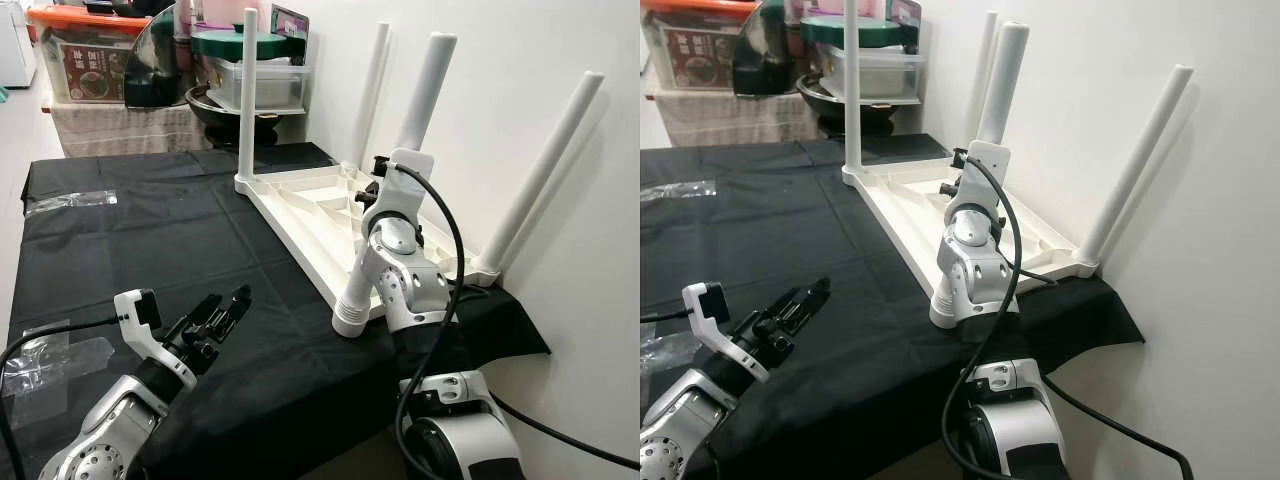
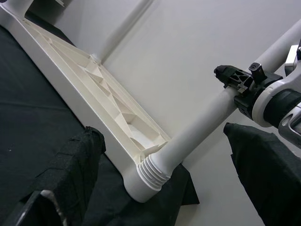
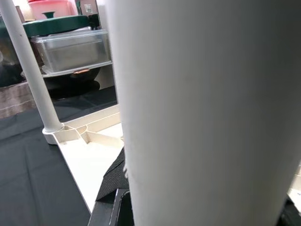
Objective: Building children table
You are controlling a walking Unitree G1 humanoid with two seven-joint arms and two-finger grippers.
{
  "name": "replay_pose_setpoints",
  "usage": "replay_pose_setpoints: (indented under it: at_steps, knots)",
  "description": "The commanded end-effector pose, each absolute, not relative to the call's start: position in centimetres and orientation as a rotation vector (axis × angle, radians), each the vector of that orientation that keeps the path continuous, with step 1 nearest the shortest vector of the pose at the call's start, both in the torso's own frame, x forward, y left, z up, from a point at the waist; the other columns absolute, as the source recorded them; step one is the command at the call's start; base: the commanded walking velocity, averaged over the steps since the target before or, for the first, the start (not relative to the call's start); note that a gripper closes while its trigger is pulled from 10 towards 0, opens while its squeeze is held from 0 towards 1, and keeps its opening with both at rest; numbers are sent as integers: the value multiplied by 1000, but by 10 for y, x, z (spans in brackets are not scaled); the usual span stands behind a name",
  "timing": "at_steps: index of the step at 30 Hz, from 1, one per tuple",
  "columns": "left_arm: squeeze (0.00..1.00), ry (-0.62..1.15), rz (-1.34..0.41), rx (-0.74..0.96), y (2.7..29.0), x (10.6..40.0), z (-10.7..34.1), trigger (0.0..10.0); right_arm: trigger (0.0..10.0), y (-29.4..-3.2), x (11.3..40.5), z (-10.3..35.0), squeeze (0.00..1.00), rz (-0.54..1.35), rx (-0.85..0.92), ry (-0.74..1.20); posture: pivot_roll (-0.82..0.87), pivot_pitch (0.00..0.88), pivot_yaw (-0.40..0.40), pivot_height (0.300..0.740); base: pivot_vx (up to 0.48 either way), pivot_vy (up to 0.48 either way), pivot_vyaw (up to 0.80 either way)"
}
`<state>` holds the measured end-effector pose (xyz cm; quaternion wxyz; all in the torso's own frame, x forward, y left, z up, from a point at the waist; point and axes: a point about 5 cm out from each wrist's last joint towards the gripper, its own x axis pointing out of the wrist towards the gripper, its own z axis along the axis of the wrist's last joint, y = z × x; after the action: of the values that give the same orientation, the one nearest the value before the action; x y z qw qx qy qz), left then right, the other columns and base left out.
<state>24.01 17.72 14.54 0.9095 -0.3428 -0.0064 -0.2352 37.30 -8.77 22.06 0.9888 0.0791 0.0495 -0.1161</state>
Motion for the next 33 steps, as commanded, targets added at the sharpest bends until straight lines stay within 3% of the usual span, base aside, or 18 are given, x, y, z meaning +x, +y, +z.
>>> replay_pose_setpoints:
  at_steps: [1,5,6,8,9,33]
  knots:
    - [0,-12,-483,-711,176,239,145,10000,0,-92,366,169,0,-300,160,329,46,0,-126,740,0,0,0]
    - [0,-10,-485,-709,176,240,145,10000,314,-87,365,174,0,-279,167,315,46,0,-124,740,0,0,0]
    - [0,-9,-487,-708,176,240,145,10000,8314,-87,364,176,0,-269,176,317,46,0,-122,740,0,0,0]
    - [0,-9,-487,-708,176,240,145,10000,8314,-87,364,176,0,-269,176,317,46,0,-122,740,0,0,0]
    - [0,-9,-488,-708,176,240,145,10000,10000,-87,364,176,0,-271,173,320,46,0,-120,740,0,0,0]
    - [0,-7,-506,-700,175,243,145,10000,10000,-87,362,202,0,-245,232,271,43,0,-113,740,0,0,0]
